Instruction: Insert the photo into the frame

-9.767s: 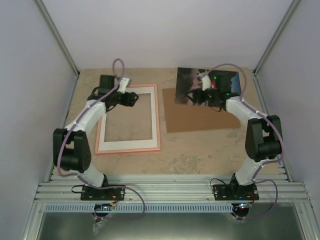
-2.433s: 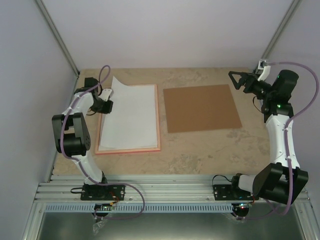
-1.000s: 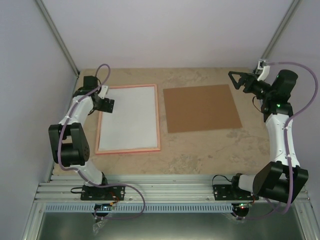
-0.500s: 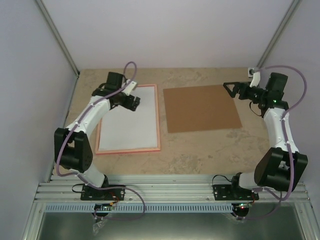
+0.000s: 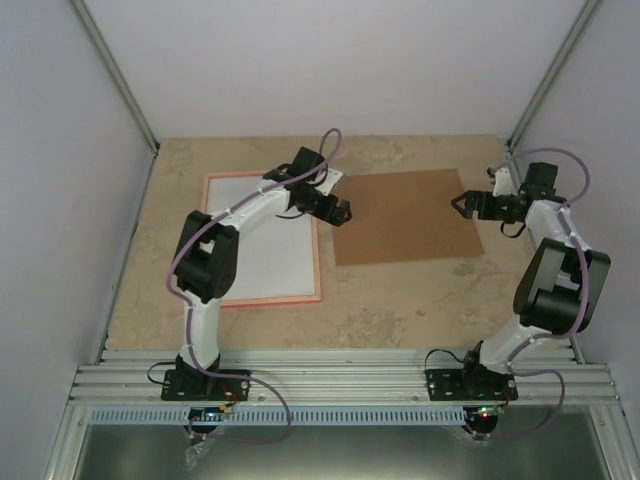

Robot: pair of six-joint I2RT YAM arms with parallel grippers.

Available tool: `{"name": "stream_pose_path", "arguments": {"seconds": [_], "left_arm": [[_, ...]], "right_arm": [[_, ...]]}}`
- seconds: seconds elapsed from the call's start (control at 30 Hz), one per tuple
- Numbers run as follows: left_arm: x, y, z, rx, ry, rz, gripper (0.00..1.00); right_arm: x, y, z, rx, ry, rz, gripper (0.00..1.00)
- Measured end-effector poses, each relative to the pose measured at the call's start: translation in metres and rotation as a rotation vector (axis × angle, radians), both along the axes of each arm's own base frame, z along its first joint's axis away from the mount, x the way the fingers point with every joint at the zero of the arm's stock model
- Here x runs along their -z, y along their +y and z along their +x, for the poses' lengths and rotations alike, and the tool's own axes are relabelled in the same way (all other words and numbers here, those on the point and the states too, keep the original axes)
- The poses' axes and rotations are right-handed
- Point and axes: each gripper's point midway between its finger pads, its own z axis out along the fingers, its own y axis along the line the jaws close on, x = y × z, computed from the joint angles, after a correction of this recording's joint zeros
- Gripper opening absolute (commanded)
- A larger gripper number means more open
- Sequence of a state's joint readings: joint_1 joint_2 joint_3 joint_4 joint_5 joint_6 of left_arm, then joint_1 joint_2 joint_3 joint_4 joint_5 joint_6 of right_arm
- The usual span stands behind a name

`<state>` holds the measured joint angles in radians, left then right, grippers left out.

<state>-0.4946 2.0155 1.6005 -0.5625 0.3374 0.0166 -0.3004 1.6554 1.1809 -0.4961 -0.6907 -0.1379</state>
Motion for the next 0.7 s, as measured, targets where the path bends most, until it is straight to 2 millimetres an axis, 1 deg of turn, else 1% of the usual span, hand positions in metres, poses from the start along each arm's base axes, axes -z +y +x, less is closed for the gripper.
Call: {"name": "stream_pose_path", "arguments": {"seconds": [0.07,0.17,0.27,0.37,0.6,0.63,0.7], "left_arm": [[0.010,-0.015,0.000,-0.005,0.036,-0.015,0.99],[0.024,-0.030,-0.002,-0.016,0.083,-0.038,1.00],[0.036,-0.032,-0.003,-0.068,0.125,-0.034,0.99],[0.043,-0.029,0.001,-0.145,0.148,-0.028,0.99],[0.056,-0.015,0.009,-0.312,0.171,0.001,0.99],[0.059,-0.013,0.010,-0.331,0.176,0.006,1.00],[0.064,-0.011,0.011,-0.364,0.186,0.006,1.00]], "right_arm": [[0.016,-0.016,0.003,0.030,0.042,-0.006,0.95],[0.035,-0.039,0.005,0.076,0.090,-0.009,0.95],[0.051,-0.053,0.004,0.108,0.134,-0.010,0.94],[0.067,-0.057,0.004,0.115,0.182,-0.006,0.93],[0.107,-0.062,0.003,0.123,0.296,0.001,0.93],[0.111,-0.061,0.002,0.122,0.310,0.006,0.93],[0.112,-0.063,0.004,0.125,0.313,0.002,0.91]]}}
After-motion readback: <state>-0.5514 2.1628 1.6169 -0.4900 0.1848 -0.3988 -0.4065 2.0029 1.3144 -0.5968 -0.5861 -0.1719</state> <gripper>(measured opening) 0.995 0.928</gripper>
